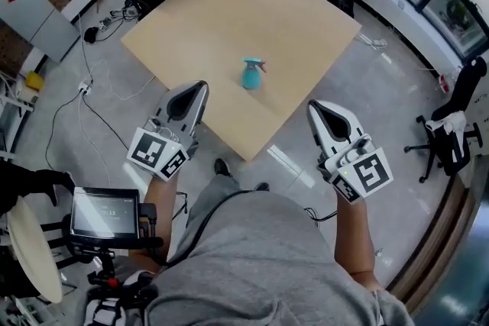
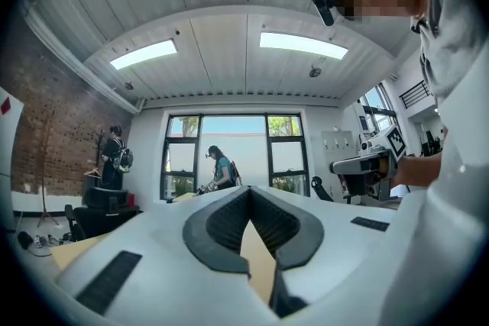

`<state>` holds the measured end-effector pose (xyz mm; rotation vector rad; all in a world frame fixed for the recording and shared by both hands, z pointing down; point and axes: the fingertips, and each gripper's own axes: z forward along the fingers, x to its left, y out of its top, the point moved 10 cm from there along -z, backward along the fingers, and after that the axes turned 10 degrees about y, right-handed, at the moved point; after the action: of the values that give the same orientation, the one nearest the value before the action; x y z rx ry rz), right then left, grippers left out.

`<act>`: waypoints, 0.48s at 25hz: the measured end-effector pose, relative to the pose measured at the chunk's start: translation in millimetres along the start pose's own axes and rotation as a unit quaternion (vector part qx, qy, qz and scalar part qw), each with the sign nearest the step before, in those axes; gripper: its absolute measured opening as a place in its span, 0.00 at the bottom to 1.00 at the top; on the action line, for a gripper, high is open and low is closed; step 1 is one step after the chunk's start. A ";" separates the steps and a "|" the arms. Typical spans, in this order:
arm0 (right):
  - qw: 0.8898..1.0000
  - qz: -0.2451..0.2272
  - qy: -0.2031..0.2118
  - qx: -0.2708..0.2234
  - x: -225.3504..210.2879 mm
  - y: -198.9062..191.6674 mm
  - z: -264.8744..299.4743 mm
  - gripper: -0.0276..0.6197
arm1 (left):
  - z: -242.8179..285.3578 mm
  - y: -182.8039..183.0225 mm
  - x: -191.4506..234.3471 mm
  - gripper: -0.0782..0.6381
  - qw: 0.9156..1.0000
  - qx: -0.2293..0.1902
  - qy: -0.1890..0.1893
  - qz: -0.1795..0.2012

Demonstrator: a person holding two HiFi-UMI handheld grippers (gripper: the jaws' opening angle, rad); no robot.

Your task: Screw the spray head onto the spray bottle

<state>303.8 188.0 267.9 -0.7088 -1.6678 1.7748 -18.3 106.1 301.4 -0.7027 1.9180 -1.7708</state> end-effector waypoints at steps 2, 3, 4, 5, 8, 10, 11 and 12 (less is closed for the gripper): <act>1.000 -0.004 0.000 0.002 5.1 -0.9 1.8 0.05 | -8.7 0.6 2.1 0.11 1.000 0.002 0.001 0.004; 1.000 -0.006 -0.001 0.001 8.8 -1.9 2.1 0.05 | -14.1 -0.2 3.1 0.11 1.000 0.002 0.001 0.005; 1.000 -0.009 -0.002 0.000 12.8 -3.3 2.1 0.05 | -19.8 -1.6 4.0 0.11 1.000 0.002 0.001 0.006; 1.000 -0.012 -0.003 -0.002 16.9 -5.0 1.8 0.05 | -25.5 -3.5 4.8 0.11 1.000 0.001 0.001 0.006; 1.000 -0.016 -0.009 -0.007 29.1 -11.7 -0.7 0.05 | -41.3 -11.0 5.4 0.11 1.000 0.001 -0.001 0.007; 1.000 -0.012 -0.014 -0.008 33.0 -17.1 -2.9 0.05 | -46.8 -15.9 4.0 0.11 1.000 0.005 -0.004 0.005; 1.000 -0.009 -0.017 -0.008 30.9 -18.5 -4.3 0.05 | -44.9 -16.8 2.8 0.11 1.000 0.008 -0.006 0.005; 1.000 -0.005 -0.020 -0.008 26.2 -18.4 -5.6 0.05 | -39.6 -15.9 1.7 0.11 1.000 0.011 -0.009 0.005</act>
<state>291.2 211.6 286.4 -0.6745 -1.7117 1.7805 -43.2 134.9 320.8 -0.6970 1.8848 -1.7707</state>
